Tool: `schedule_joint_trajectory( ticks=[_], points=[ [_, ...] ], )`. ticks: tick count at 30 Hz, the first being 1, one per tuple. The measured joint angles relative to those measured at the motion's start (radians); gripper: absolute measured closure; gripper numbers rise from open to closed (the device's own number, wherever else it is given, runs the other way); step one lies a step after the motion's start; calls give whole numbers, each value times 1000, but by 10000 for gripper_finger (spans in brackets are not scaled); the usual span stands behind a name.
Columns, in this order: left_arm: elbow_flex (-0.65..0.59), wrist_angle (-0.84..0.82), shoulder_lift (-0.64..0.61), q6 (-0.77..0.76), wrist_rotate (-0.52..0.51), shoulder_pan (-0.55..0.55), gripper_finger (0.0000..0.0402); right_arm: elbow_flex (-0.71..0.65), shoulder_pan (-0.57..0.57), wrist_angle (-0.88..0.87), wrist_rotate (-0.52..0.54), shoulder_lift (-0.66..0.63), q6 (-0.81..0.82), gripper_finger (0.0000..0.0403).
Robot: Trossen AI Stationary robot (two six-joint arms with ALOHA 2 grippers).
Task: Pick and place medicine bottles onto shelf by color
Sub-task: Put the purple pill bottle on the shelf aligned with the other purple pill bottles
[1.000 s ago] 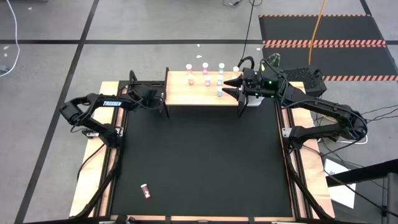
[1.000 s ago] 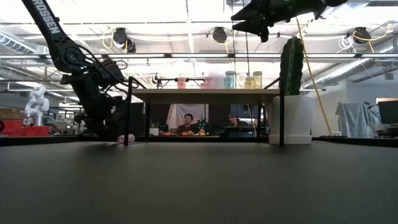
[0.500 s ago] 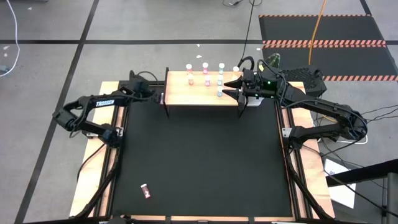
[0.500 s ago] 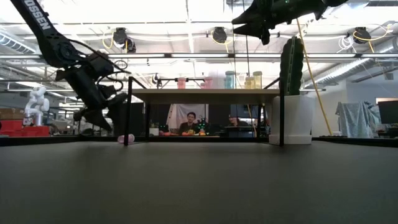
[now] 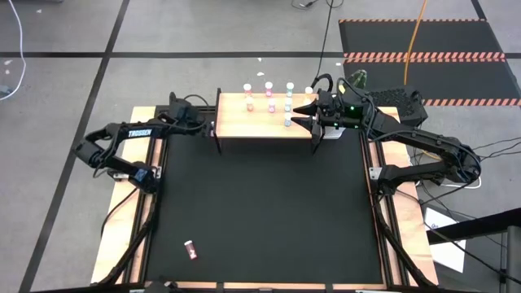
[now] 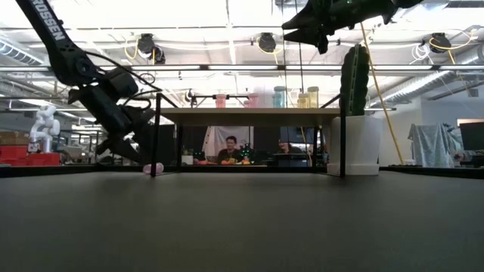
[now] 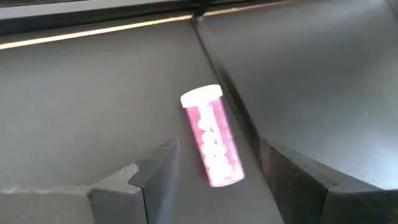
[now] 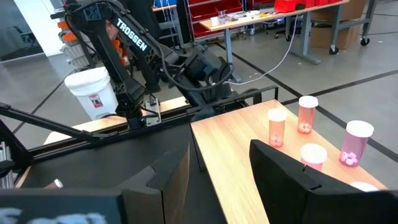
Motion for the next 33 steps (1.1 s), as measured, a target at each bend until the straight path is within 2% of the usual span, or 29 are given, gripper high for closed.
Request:
schedule_joint_trajectory(
  ticks=[3, 13, 25, 33],
  points=[
    [0, 0, 13, 10, -51, -29, 176, 0, 0, 0, 0, 0, 1, 238],
    [0, 2, 44, 4, -112, -85, 176, 0, 0, 0, 0, 0, 15, 238],
    [0, 10, 72, 3, -298, -162, 176, 0, 1, 0, -1, 0, 28, 238],
    [0, -32, 71, 81, -319, -180, 176, 0, 1, 0, -1, 0, 31, 238]
  ],
)
